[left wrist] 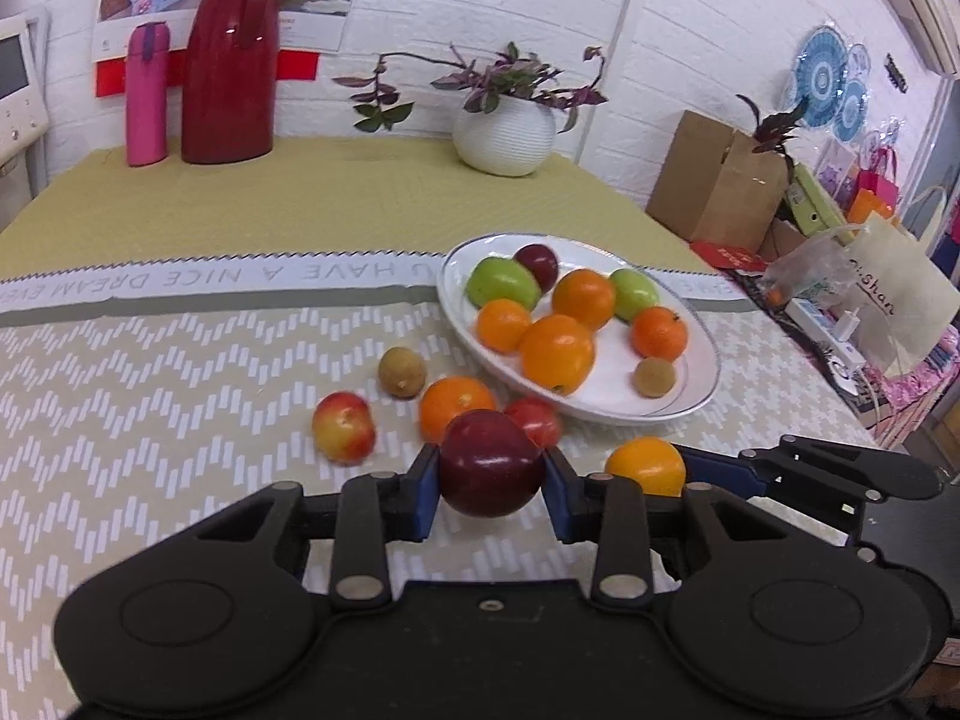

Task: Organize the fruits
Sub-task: 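Carry the red apple and yellow orange onto the plate and open both tools, then move both tools back from the plate toward the fruit pile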

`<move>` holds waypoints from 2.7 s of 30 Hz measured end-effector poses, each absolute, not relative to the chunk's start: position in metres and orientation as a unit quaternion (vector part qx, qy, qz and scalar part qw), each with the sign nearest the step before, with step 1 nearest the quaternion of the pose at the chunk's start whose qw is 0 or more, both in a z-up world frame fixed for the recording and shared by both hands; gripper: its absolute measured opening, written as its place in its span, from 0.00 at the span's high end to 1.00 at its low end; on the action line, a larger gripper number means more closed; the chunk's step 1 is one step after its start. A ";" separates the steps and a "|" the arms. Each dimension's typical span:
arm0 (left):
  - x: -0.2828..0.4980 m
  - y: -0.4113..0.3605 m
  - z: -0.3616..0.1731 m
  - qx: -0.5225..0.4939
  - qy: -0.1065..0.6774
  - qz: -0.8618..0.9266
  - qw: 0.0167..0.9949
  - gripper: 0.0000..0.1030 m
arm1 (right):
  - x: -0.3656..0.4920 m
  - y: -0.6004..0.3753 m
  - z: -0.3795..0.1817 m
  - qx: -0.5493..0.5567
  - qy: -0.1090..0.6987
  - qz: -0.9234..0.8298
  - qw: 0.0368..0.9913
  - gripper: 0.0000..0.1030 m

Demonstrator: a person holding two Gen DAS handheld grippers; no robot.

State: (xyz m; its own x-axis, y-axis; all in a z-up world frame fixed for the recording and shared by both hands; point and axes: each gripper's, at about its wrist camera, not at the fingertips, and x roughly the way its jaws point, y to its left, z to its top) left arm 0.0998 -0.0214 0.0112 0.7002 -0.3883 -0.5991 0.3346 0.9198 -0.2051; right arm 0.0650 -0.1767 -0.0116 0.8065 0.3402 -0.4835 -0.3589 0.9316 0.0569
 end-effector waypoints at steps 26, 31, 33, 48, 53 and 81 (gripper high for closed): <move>0.188 -0.116 0.024 -0.006 0.366 -0.287 0.885 0.00 | 0.116 -0.210 -0.014 -0.036 0.248 0.143 0.957 0.40; 0.194 -0.118 0.018 -0.004 0.371 -0.283 0.884 0.00 | 0.120 -0.213 -0.016 -0.023 0.253 0.144 0.956 0.40; 0.197 -0.118 0.016 -0.004 0.374 -0.282 0.884 0.00 | 0.121 -0.214 -0.017 -0.016 0.254 0.145 0.956 0.40; 0.184 -0.108 0.028 -0.010 0.342 -0.276 0.898 0.00 | 0.114 -0.218 -0.015 -0.005 0.242 0.142 0.960 0.22; 0.160 -0.095 0.041 -0.018 0.312 -0.264 0.913 0.00 | 0.098 -0.217 -0.011 -0.012 0.226 0.140 0.964 0.00; 0.067 0.001 0.012 -0.069 0.326 -0.120 0.935 0.00 | 0.049 -0.180 -0.019 -0.034 0.254 0.169 0.952 0.00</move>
State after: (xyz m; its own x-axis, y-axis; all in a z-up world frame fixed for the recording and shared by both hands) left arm 0.0666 0.0013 0.0119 0.7591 -0.2691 -0.5928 0.1790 0.9617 -0.2074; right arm 0.0489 -0.1800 -0.0195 0.8131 0.3053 -0.4956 -0.3395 0.9403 0.0223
